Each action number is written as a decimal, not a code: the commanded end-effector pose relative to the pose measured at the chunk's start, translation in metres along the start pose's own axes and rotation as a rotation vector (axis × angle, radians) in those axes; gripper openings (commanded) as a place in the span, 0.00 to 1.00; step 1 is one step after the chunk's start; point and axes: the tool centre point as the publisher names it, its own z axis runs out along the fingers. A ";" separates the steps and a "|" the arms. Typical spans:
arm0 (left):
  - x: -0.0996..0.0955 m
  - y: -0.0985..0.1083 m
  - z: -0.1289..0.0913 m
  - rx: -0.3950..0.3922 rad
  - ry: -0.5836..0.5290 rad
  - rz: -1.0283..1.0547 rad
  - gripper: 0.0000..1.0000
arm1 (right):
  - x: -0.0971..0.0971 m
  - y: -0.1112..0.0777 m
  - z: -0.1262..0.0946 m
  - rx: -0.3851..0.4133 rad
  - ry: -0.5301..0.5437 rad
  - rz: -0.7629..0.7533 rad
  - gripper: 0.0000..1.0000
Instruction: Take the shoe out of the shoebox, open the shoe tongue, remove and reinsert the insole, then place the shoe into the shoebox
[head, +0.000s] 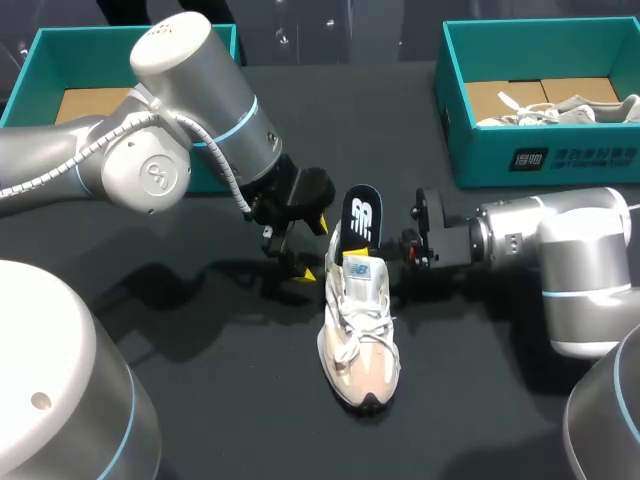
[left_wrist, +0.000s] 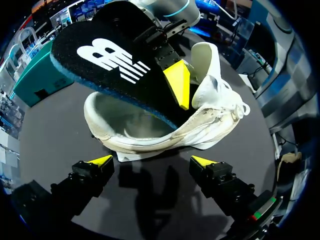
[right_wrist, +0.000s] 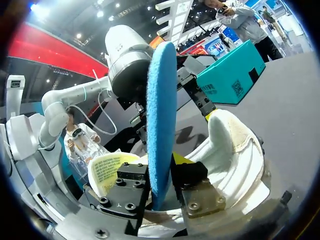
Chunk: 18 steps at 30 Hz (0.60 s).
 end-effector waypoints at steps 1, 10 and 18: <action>0.000 0.000 0.001 0.000 0.001 0.001 1.00 | 0.003 0.010 0.000 0.018 -0.009 -0.011 0.27; 0.000 0.000 0.001 0.000 0.001 0.001 1.00 | -0.002 0.032 -0.004 0.055 -0.019 -0.048 0.24; 0.000 0.000 0.001 0.000 0.001 0.001 1.00 | -0.008 0.043 -0.010 0.067 -0.027 -0.058 0.23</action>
